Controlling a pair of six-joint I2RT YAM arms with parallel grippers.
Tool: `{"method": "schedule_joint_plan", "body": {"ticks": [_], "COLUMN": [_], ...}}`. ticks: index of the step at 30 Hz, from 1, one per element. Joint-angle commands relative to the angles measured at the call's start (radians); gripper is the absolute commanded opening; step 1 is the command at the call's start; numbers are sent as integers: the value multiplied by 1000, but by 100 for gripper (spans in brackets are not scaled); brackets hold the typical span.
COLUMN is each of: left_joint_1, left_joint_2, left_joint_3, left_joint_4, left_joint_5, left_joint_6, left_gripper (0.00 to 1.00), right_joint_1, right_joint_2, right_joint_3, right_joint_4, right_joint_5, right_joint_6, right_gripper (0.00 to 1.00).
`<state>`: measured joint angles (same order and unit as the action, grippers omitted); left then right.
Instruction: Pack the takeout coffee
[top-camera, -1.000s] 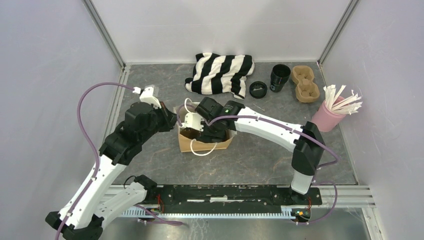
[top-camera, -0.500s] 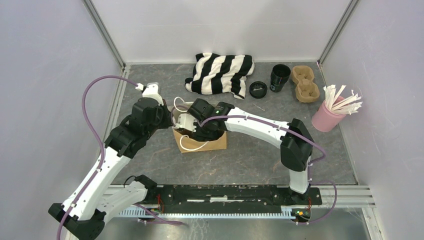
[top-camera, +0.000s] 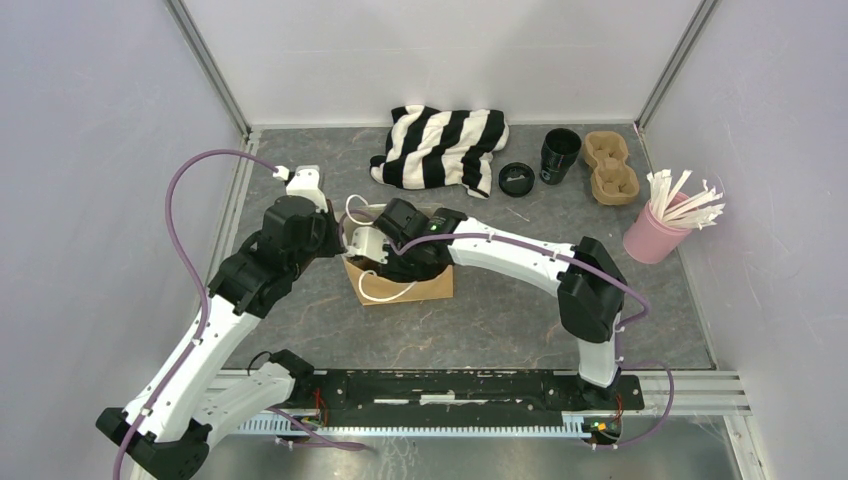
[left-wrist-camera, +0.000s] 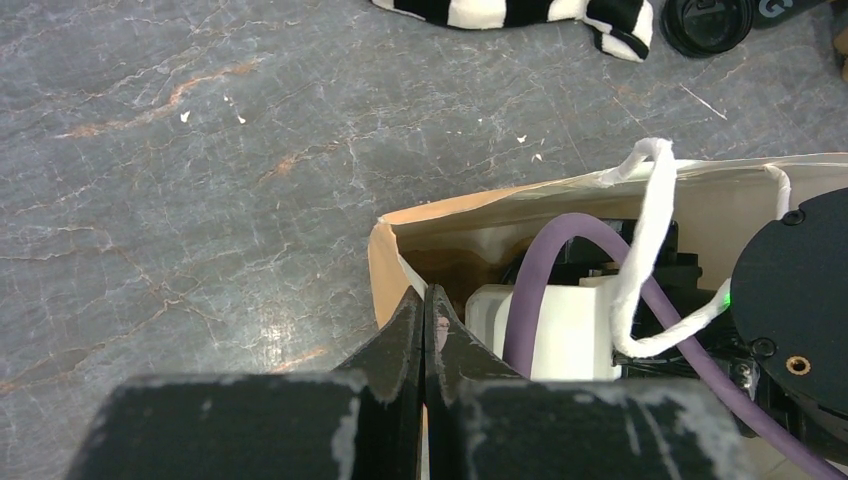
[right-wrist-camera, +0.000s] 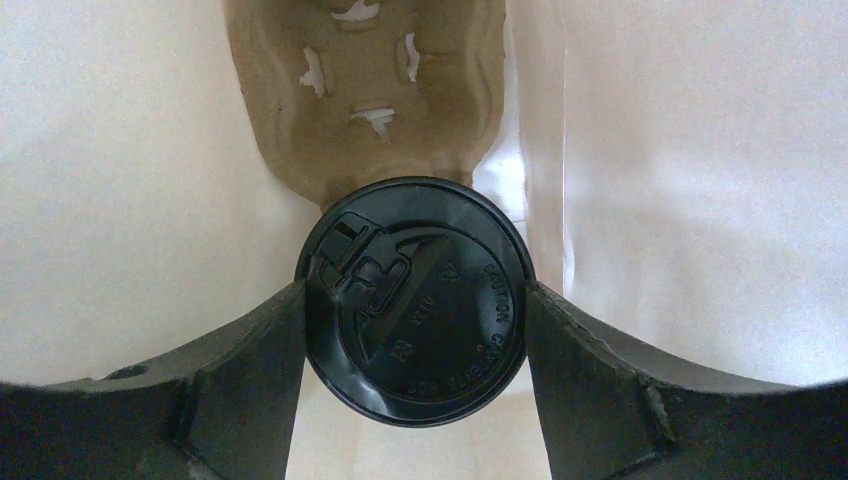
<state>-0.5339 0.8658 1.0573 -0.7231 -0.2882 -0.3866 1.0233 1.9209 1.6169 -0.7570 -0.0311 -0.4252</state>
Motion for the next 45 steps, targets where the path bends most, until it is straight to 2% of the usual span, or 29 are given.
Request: {"method": "schedule_joint_plan", "body": {"ticks": [1, 6, 8, 11, 16, 24, 27, 30, 36, 40, 45], "left_joint_1": [-1, 0, 0, 0, 0, 0, -1, -1, 0, 0, 0], "left_joint_2": [-18, -21, -25, -40, -66, -130, -166, -219, -351, -418, -462], "left_joint_3": [6, 3, 2, -13, -39, -112, -151, -222, -407, -501, -558], "left_joint_4": [84, 84, 88, 106, 124, 170, 200, 244, 395, 497, 537], "left_joint_5": [-21, -21, -9, 33, 71, 120, 184, 268, 274, 236, 236], "left_joint_6": [67, 67, 70, 82, 80, 113, 122, 126, 154, 197, 199], "left_gripper": [2, 2, 2, 2, 2, 2, 2, 2, 2, 2, 2], "right_joint_1": [-14, -43, -43, -45, -43, -42, -40, -27, 37, 74, 83], "right_joint_2": [47, -39, -46, -45, -83, -179, -168, -180, -213, -277, -334], "right_joint_3": [-61, -146, -137, -92, -76, -220, -199, -184, -131, -187, -241], "right_joint_4": [-119, -20, -7, -13, 16, 198, 182, 182, 150, 215, 287], "right_joint_5": [99, 91, 87, 89, 92, 111, 107, 124, 191, 246, 275], "right_joint_6": [18, 25, 19, 20, 41, 39, 39, 43, 68, 84, 97], "right_gripper": [56, 61, 67, 70, 70, 71, 78, 98, 98, 98, 98]}}
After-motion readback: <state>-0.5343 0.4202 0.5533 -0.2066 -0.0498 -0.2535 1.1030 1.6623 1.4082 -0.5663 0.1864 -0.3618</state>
